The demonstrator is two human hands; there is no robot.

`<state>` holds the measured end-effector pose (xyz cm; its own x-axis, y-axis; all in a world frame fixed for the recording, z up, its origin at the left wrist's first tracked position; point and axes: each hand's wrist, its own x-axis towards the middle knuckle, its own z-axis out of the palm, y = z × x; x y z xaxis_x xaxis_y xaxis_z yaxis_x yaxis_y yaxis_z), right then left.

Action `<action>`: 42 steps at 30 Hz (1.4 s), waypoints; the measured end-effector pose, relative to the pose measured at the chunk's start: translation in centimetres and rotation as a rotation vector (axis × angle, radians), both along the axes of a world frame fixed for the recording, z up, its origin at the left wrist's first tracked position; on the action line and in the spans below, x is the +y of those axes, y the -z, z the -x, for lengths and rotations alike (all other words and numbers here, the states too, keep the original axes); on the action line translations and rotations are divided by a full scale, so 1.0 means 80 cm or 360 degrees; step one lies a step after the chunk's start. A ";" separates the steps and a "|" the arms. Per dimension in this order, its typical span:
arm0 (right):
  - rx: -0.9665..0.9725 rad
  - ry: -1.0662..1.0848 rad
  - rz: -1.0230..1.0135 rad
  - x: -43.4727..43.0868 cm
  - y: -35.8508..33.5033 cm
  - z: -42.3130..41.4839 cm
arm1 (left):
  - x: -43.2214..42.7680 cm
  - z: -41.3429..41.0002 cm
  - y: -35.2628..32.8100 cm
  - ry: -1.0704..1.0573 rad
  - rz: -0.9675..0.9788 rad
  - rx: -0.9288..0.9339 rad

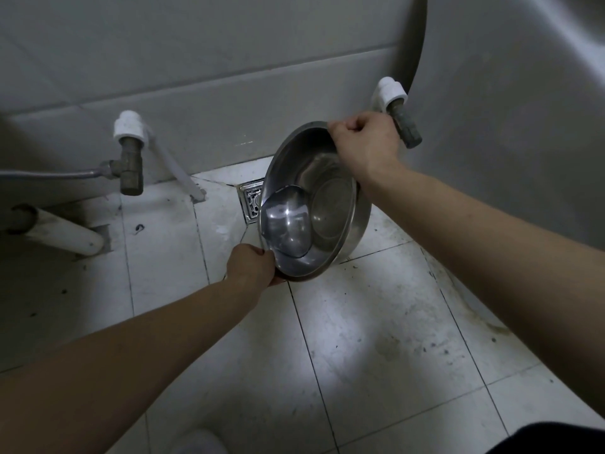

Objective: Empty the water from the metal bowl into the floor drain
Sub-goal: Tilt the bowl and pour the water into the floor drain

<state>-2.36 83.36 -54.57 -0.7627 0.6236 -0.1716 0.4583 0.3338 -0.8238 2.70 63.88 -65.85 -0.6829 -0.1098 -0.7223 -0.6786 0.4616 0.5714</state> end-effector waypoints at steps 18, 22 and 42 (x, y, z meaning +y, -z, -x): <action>0.0036 -0.0023 -0.0013 -0.007 -0.004 0.003 | 0.003 0.000 -0.003 0.0003 -0.0027 -0.0008; 0.0024 -0.0045 -0.0005 -0.010 -0.004 0.003 | 0.001 0.000 -0.002 0.0004 -0.0039 -0.0020; -0.0060 -0.0079 0.0006 -0.015 -0.008 0.008 | 0.006 -0.001 0.002 -0.0029 -0.0058 -0.0100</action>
